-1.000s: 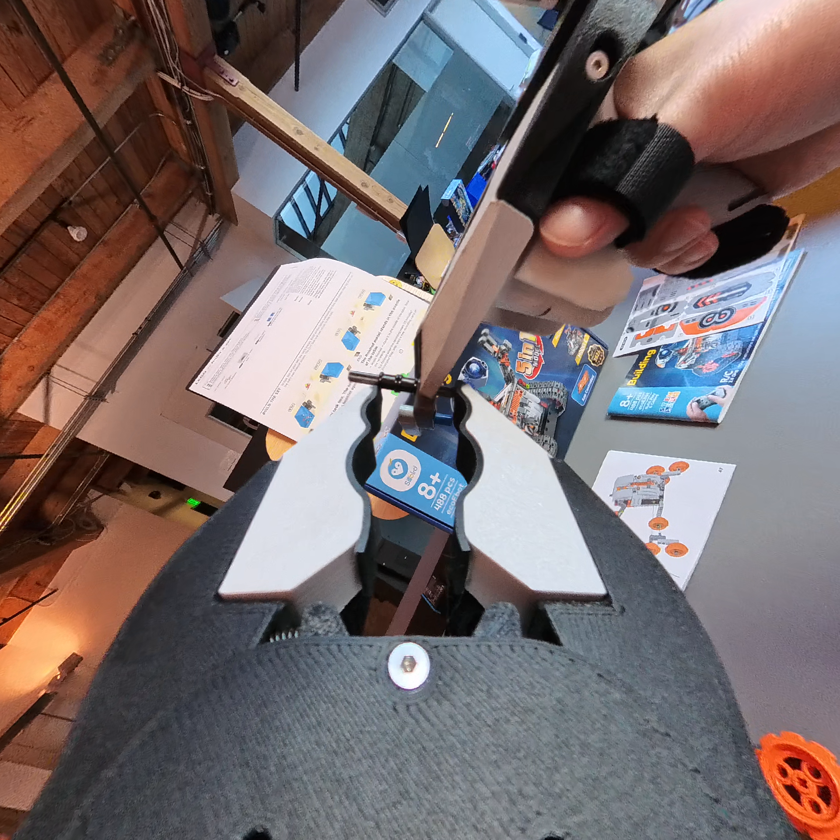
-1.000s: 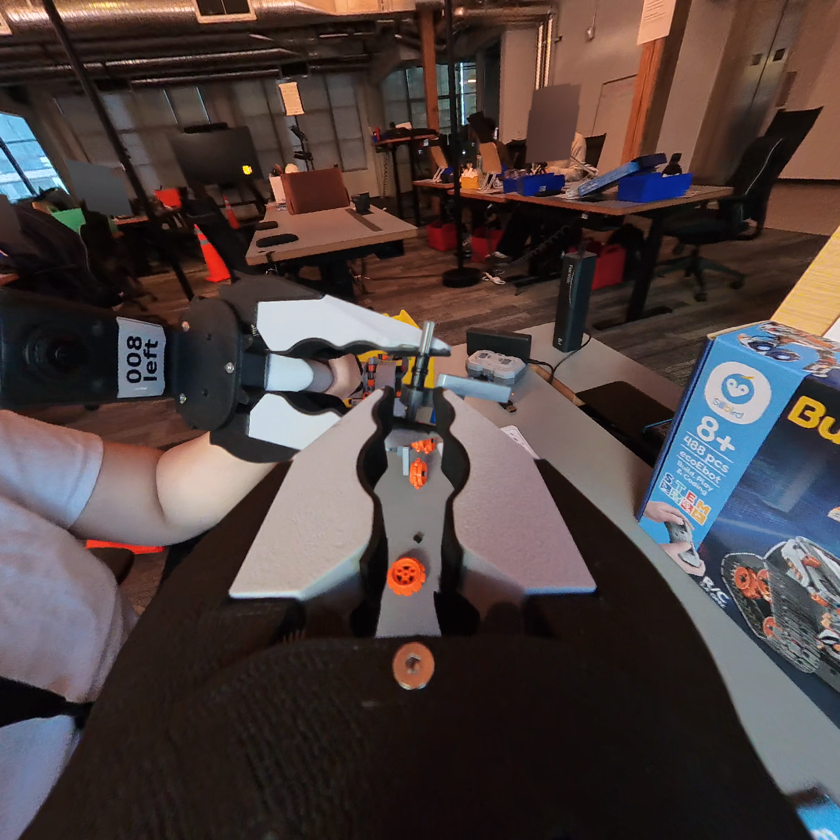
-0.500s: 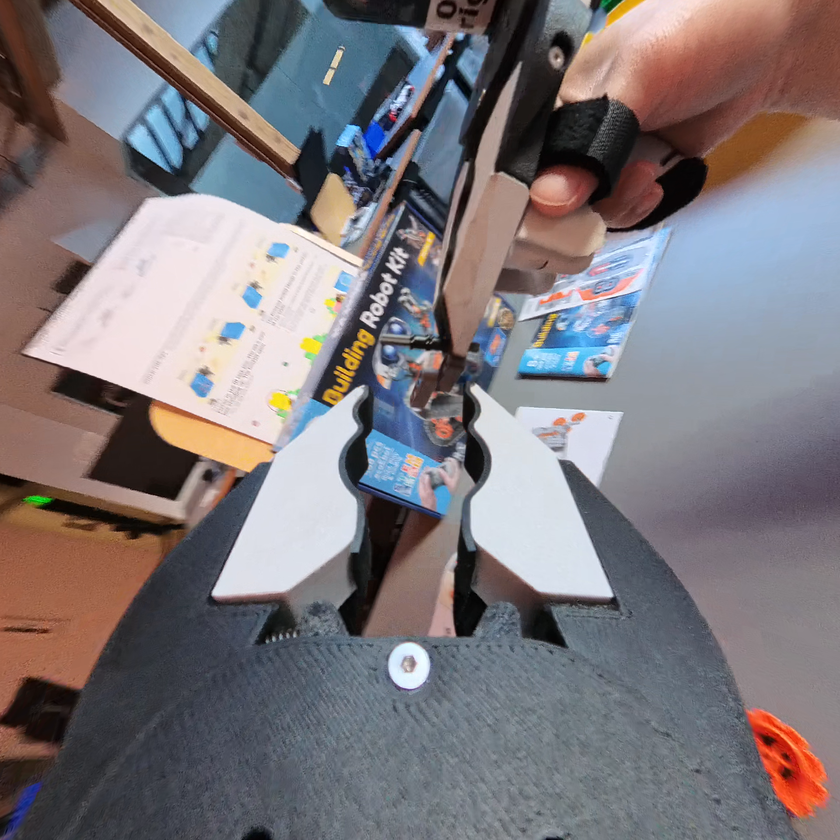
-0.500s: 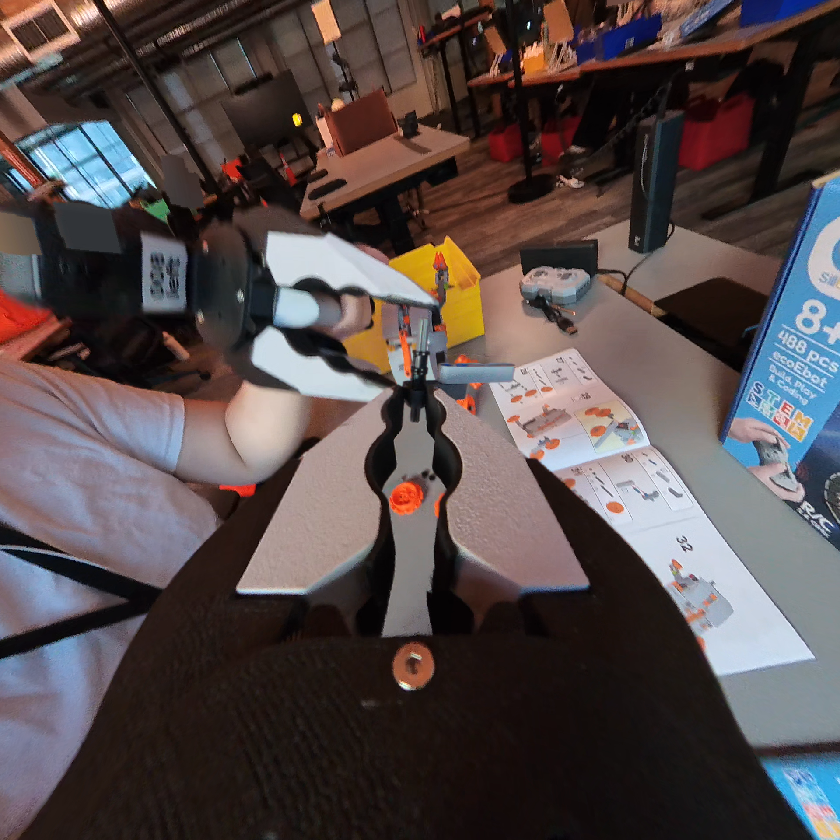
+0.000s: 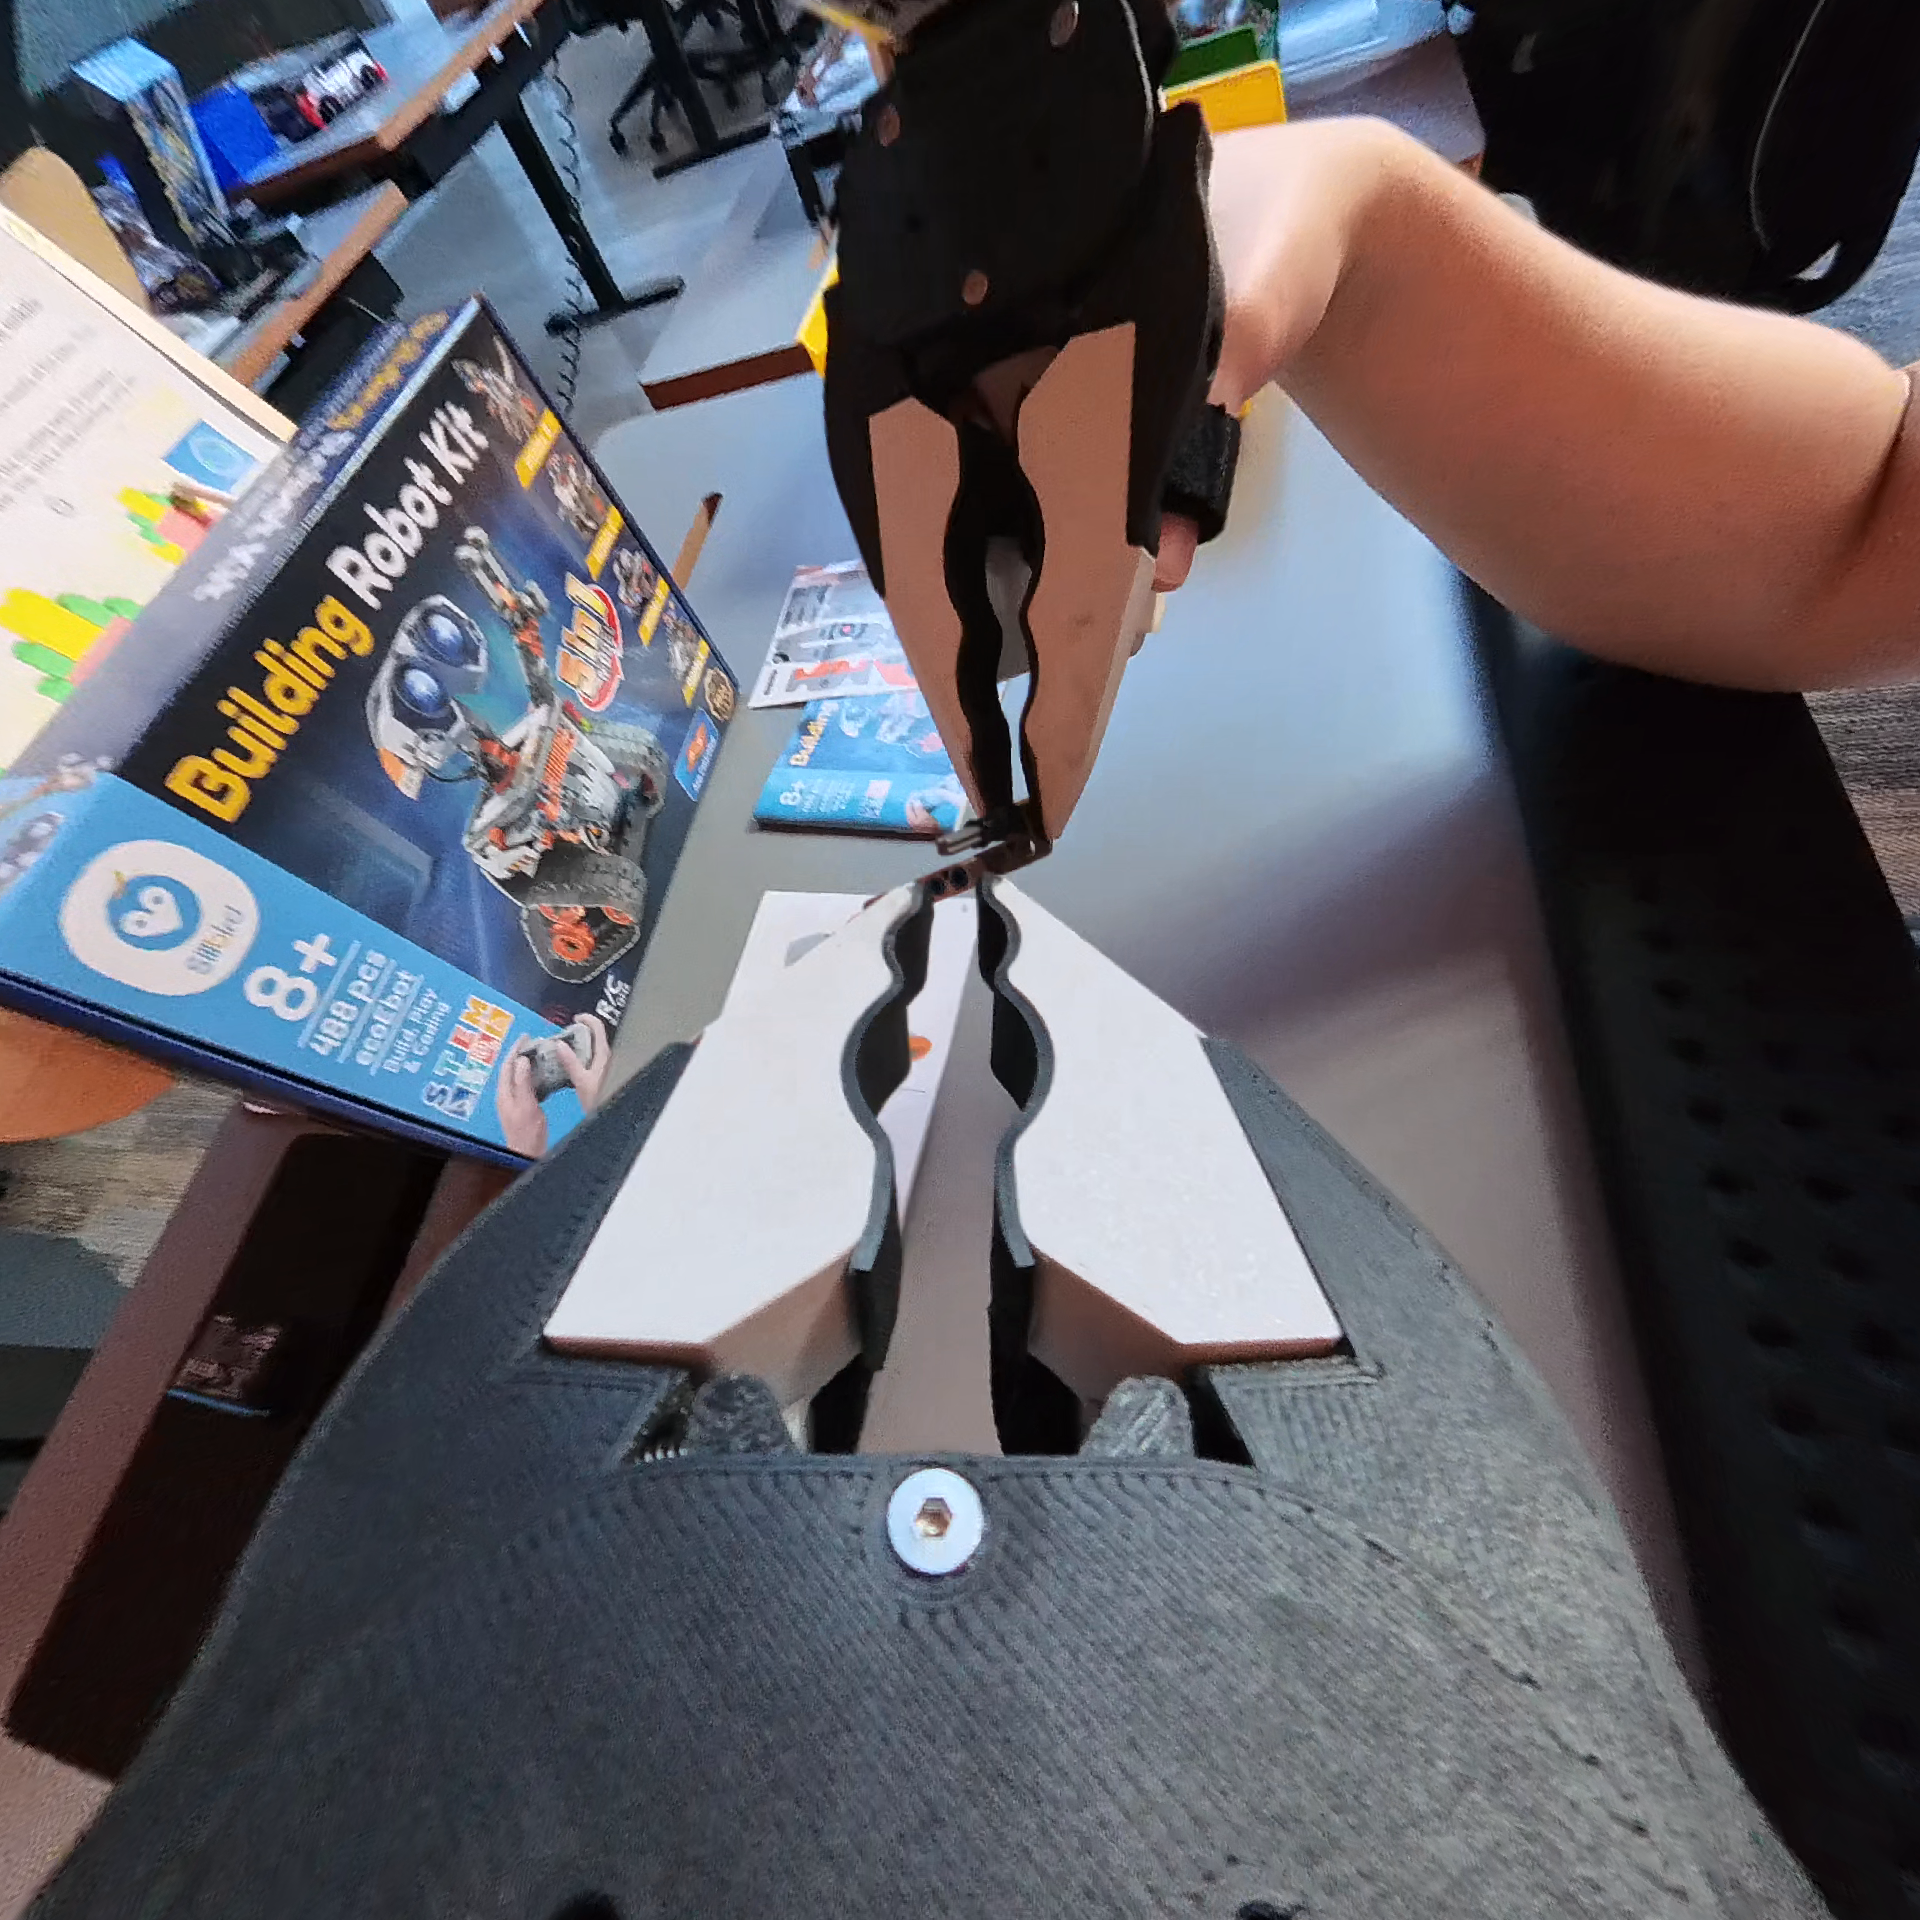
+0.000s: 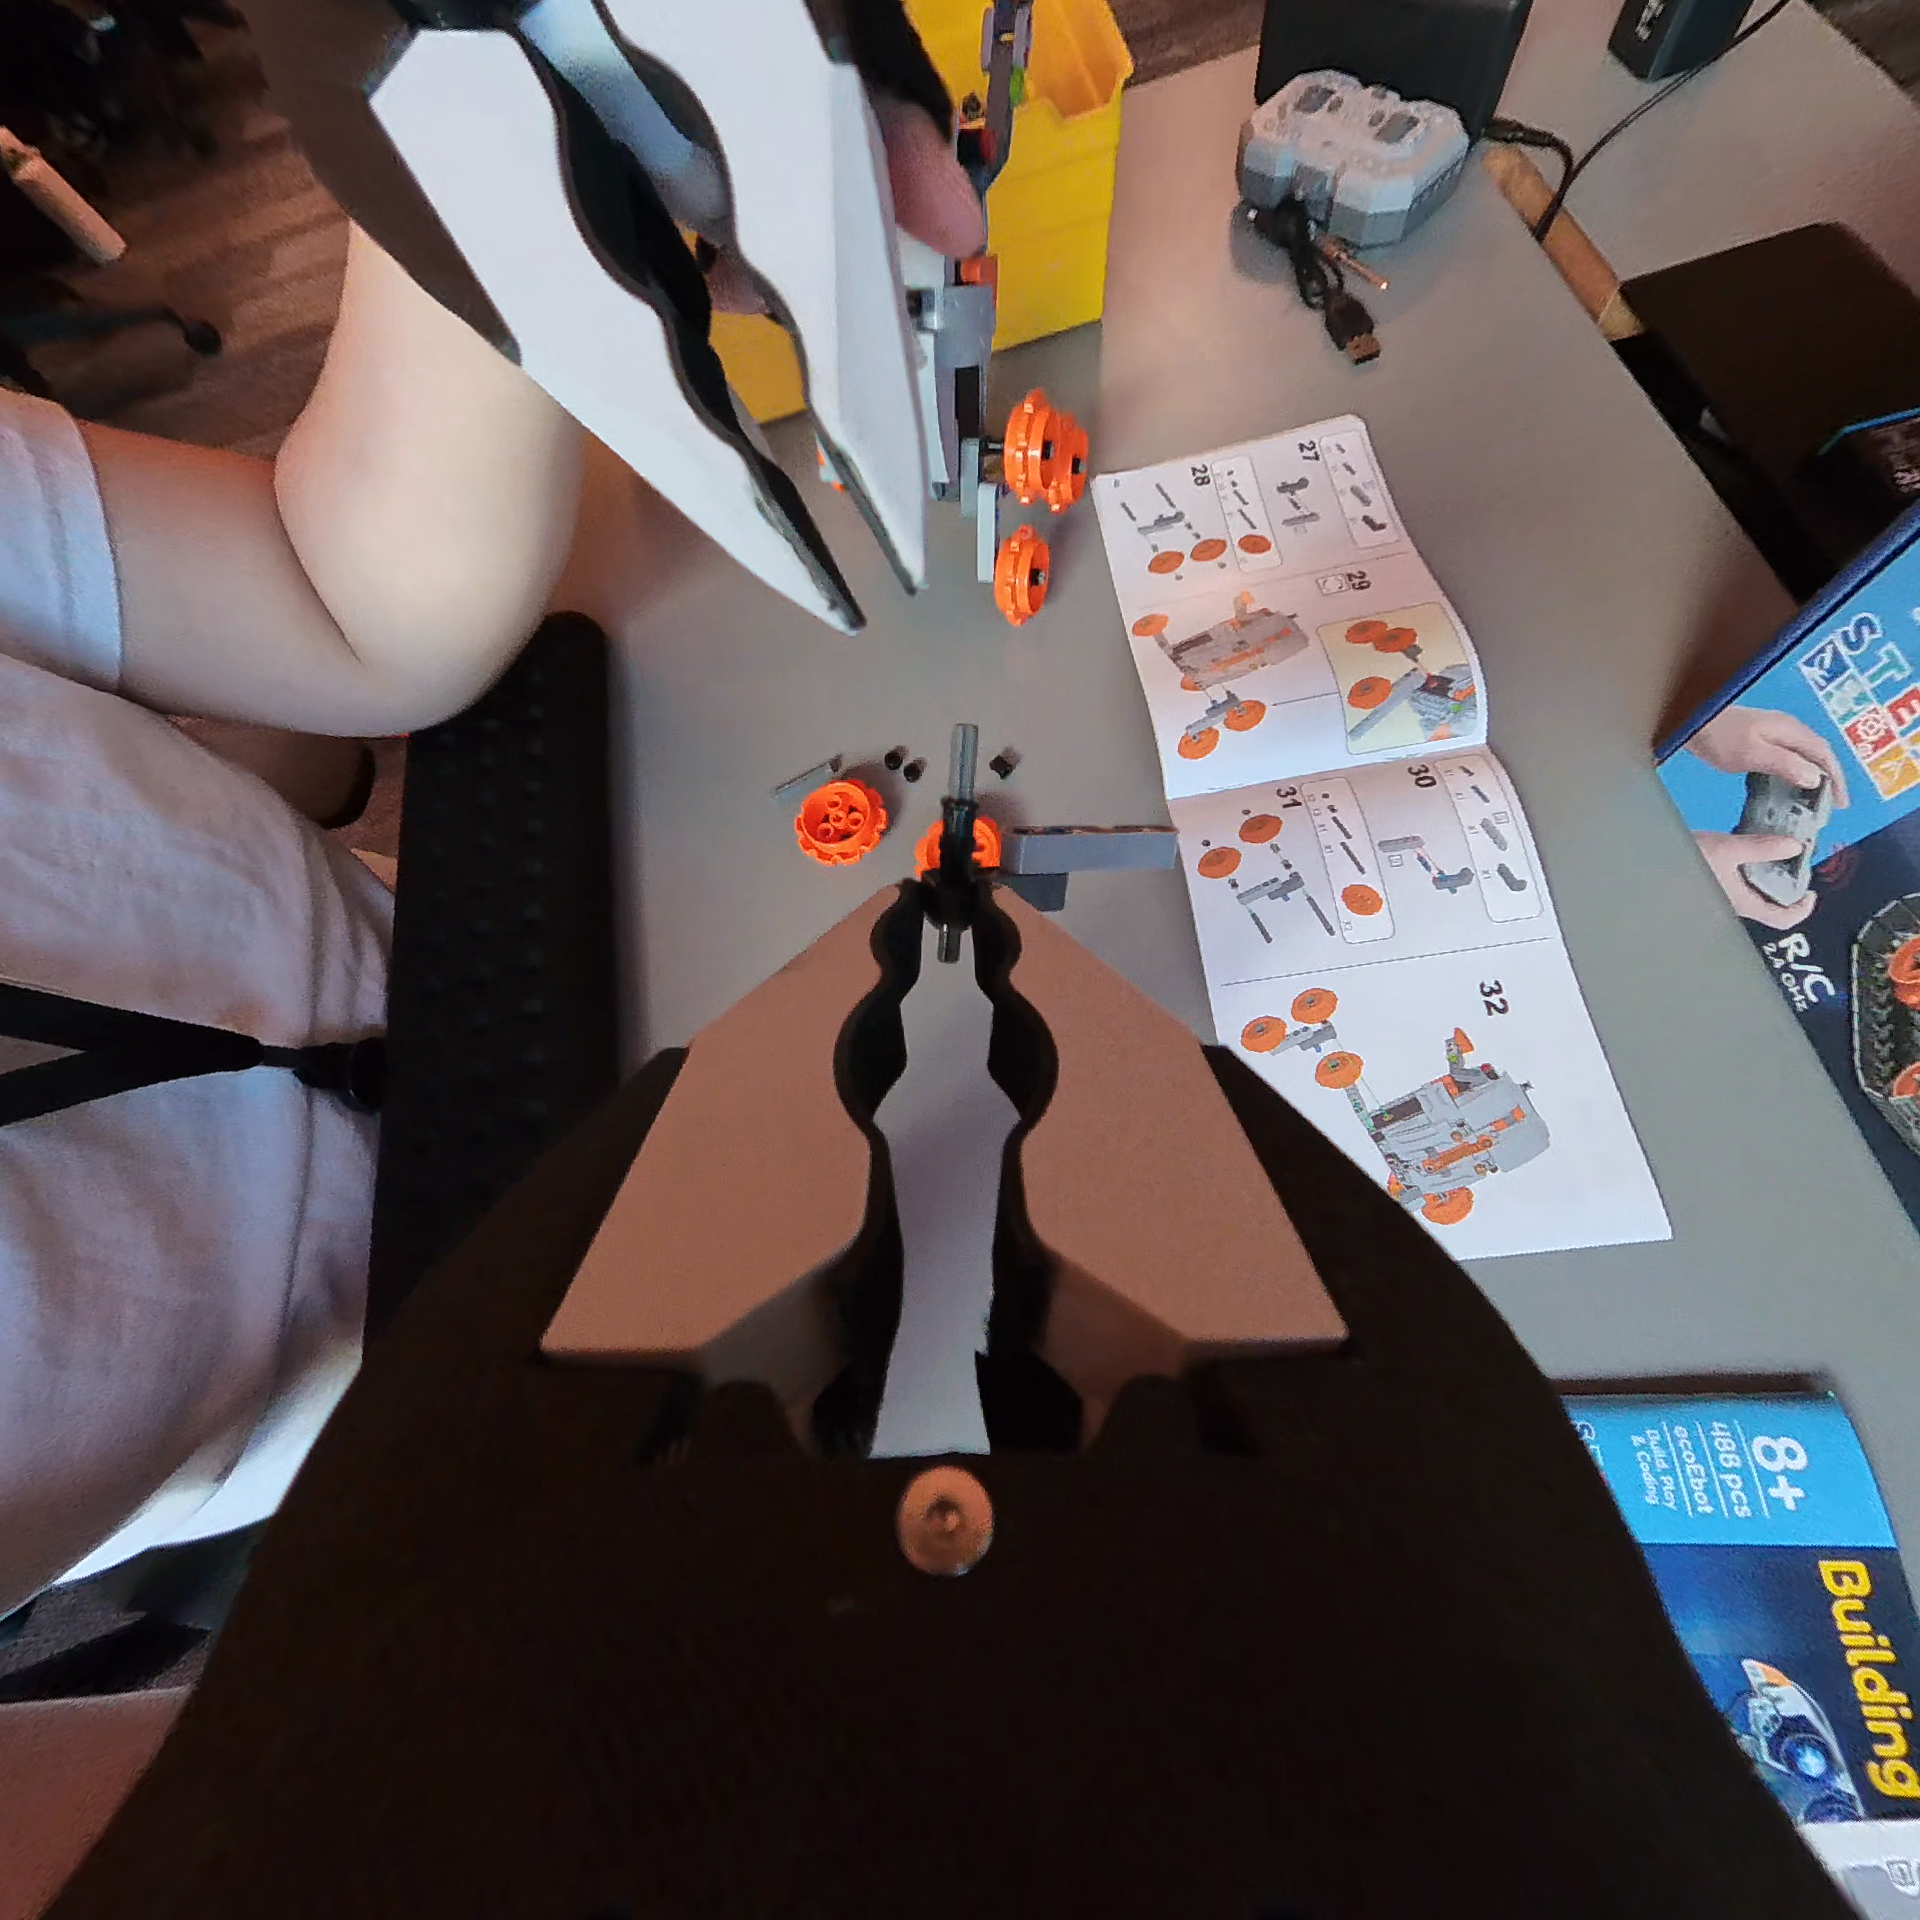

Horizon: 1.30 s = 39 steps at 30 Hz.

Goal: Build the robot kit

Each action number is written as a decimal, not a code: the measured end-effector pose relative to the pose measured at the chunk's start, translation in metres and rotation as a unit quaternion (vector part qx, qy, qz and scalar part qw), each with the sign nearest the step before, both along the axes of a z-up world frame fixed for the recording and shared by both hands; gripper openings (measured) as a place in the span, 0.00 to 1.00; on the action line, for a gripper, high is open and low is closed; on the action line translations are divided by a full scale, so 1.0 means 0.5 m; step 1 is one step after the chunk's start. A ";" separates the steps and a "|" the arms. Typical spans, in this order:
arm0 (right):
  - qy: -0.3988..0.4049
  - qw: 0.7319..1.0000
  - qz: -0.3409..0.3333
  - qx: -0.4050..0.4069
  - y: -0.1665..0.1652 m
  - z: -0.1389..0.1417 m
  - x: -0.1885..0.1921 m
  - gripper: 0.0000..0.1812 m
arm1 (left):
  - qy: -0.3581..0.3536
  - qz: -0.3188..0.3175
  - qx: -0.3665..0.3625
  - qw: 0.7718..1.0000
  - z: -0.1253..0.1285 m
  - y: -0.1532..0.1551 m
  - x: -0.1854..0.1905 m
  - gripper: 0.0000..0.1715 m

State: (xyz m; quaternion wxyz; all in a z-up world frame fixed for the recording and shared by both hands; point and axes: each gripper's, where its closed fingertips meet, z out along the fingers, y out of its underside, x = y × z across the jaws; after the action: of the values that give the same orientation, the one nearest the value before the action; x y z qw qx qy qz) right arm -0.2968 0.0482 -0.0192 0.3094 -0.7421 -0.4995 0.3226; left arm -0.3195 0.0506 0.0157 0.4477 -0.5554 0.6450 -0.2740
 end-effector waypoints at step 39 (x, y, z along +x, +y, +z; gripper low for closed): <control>0.238 0.949 0.054 0.200 0.048 0.087 0.003 0.23 | -0.107 0.012 -0.166 0.980 0.042 0.036 0.008 0.01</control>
State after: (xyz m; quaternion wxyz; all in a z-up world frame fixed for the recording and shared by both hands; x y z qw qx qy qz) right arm -0.2954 0.0720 0.0241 0.5436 -0.5388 -0.5045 0.3996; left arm -0.3155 0.0686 0.0369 0.4186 -0.5972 0.5324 -0.4297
